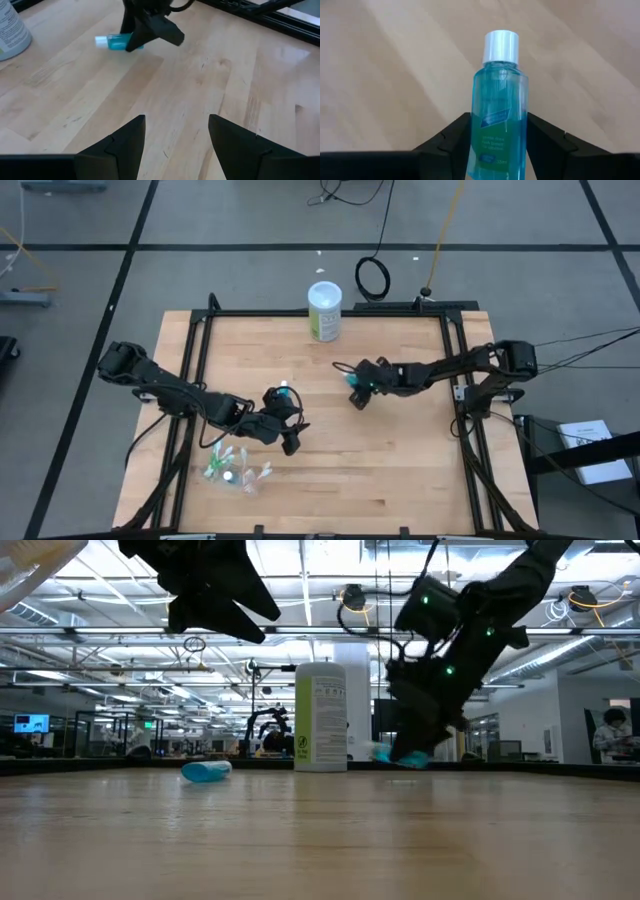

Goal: Pick & Place toothbrushing station
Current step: Put the blue mouthwash into the transparent organizer

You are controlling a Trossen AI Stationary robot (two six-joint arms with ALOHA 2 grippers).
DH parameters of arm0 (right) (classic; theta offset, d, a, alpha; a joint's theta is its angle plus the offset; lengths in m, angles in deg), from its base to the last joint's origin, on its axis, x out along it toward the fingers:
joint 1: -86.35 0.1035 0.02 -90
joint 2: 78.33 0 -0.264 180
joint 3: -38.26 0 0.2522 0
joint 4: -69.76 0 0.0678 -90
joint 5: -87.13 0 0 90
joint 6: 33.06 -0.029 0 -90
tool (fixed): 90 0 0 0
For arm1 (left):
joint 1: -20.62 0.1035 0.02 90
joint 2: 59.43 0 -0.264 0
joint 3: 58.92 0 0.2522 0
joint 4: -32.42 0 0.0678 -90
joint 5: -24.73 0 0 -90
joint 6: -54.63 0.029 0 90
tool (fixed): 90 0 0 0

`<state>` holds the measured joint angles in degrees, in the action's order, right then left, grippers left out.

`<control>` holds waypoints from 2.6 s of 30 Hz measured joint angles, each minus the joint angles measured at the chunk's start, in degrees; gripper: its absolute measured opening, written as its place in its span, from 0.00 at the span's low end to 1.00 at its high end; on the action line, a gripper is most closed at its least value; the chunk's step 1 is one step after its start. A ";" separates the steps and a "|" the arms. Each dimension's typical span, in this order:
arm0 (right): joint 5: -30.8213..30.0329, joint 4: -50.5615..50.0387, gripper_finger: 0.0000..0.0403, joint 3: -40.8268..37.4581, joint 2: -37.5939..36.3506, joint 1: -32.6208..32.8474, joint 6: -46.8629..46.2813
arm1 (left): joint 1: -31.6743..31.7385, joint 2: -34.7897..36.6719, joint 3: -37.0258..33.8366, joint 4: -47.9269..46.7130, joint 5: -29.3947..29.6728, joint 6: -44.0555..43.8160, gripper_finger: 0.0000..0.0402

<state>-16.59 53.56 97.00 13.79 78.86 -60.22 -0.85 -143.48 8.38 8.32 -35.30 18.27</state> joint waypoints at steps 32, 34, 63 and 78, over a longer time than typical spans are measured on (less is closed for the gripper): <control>-7.43 35.20 0.38 0.07 -0.09 21.19 16.11 | 5.13 0.00 -0.02 9.50 -1.74 -9.26 0.56; -7.45 35.34 0.38 0.08 -0.09 21.17 16.09 | 5.97 0.00 -0.02 8.67 -1.62 -9.67 0.56; -7.58 33.80 0.36 0.17 -0.14 21.47 18.10 | 10.25 -1.49 -0.04 13.51 -16.28 -7.30 0.56; -7.30 33.48 0.36 0.15 -0.13 21.50 18.37 | 10.64 -1.49 -0.03 11.97 -18.21 -6.96 0.47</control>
<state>-23.89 87.04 97.15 13.66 100.35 -41.85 9.79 -144.97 8.34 20.29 -53.50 11.31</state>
